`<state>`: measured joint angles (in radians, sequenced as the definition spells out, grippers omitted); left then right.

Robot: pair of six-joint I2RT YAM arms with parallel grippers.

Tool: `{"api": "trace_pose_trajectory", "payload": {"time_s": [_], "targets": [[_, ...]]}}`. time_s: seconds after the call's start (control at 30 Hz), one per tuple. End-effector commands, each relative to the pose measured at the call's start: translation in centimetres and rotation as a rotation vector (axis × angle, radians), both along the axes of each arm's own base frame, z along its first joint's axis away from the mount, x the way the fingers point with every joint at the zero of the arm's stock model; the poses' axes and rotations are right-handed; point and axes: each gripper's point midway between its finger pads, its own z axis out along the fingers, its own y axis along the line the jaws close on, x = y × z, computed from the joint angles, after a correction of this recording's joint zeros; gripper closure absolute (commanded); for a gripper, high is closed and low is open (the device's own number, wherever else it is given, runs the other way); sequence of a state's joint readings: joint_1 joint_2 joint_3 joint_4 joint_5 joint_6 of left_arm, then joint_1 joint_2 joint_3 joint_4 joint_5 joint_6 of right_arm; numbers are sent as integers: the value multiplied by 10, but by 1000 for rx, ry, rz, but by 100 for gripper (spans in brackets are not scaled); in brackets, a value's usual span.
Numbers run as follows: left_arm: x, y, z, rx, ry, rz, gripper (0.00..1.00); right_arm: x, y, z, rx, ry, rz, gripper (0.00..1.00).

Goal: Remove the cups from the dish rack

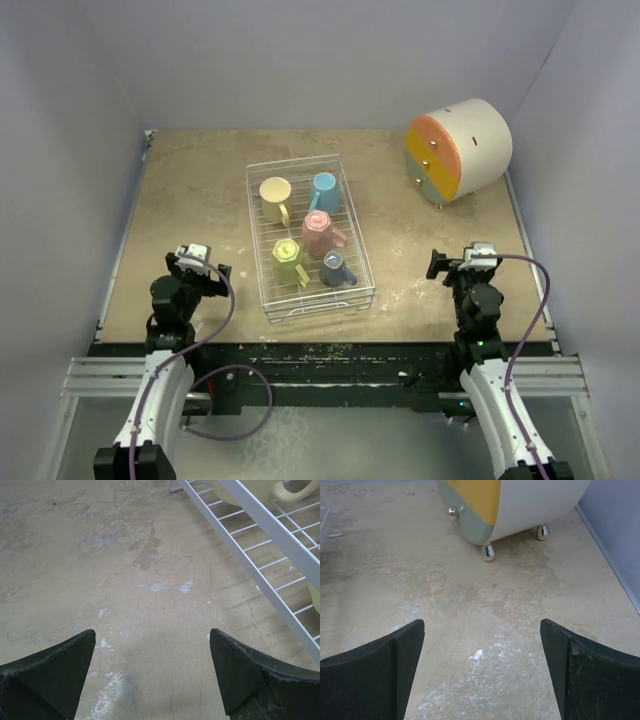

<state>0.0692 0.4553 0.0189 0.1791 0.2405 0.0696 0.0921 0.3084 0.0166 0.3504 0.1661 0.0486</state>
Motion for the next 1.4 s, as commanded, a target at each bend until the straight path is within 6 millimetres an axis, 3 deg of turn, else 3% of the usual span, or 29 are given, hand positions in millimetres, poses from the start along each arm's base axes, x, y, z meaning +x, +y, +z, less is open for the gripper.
{"api": "trace_pose_trajectory", "payload": {"time_s": [0.0,0.27,0.33,0.43,0.53,0.6,0.73,0.83,0.9,1.0,1.07,1.17,1.27,1.37], "targets": [[10,-4,31,11,-100,-28,1,4,-4,22,-10,-68,-18,0],[10,-4,31,11,-100,-27,1,4,-4,24,-7,-72,-22,0],[10,-4,31,11,-99,-29,1,1,-27,37,14,-95,-162,0],[12,-4,41,11,-96,-29,1,4,-42,57,37,-48,-264,0],[25,-1,65,10,-22,-17,1,2,-62,70,244,28,-487,0],[35,-4,82,105,46,-102,1,6,-56,79,358,105,-524,0],[54,5,114,174,237,-125,1,19,-43,122,447,161,-505,0],[58,1,140,185,311,-179,1,23,-26,122,532,260,-476,0],[52,-11,163,178,289,-259,1,34,4,116,513,327,-285,0],[32,-36,183,141,254,-407,1,34,44,116,536,328,-27,0],[19,-50,188,116,250,-493,1,30,50,120,583,289,9,1],[0,-66,180,89,292,-630,1,28,46,129,532,304,0,7],[-3,-70,168,73,337,-681,1,12,46,132,519,351,-5,0],[-3,-76,159,28,383,-722,1,-13,47,137,524,338,18,0]]}}
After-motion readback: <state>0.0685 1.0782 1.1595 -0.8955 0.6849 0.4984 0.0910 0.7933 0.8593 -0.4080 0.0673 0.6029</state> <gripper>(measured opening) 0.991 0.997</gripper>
